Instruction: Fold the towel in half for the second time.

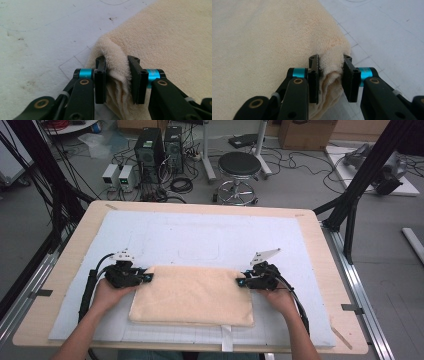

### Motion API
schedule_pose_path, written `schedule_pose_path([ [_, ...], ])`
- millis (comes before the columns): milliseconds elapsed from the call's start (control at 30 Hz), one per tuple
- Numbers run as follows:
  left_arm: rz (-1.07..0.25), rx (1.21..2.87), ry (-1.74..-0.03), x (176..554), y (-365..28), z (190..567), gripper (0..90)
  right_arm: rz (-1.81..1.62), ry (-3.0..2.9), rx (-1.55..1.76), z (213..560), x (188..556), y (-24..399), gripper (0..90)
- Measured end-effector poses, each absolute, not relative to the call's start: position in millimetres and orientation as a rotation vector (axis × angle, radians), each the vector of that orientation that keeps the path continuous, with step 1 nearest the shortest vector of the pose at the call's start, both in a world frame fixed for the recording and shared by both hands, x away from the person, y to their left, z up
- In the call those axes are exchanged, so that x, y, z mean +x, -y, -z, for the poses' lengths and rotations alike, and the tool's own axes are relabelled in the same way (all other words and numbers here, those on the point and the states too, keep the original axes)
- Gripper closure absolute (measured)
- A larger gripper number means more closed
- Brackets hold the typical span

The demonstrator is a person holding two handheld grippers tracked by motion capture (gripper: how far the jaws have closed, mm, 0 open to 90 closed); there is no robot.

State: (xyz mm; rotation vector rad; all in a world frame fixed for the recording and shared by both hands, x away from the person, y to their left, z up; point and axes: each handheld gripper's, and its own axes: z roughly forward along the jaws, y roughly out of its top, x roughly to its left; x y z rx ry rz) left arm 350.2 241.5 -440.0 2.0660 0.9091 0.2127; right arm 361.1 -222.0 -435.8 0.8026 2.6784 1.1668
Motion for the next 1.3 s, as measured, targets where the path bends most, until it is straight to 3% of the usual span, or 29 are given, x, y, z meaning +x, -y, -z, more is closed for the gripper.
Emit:
schedule_pose_path([
  [267, -0.284, 2.072, -0.896, 343.2, -238.6, 433.1, 76.8, -1.107, -2.657, 0.752, 425.8, 353.3, 218.6, 74.8],
  [667, -0.412, 2.018, -0.894, 337.9, -235.4, 411.9, 77.4, -1.152, -2.585, 0.664, 387.2, 341.4, 219.2, 76.1],
  [1300, -0.470, 1.957, -0.966, 386.5, -226.0, 381.8, 77.3, -1.102, -2.498, 0.751, 355.0, 399.7, 220.5, 76.4],
])
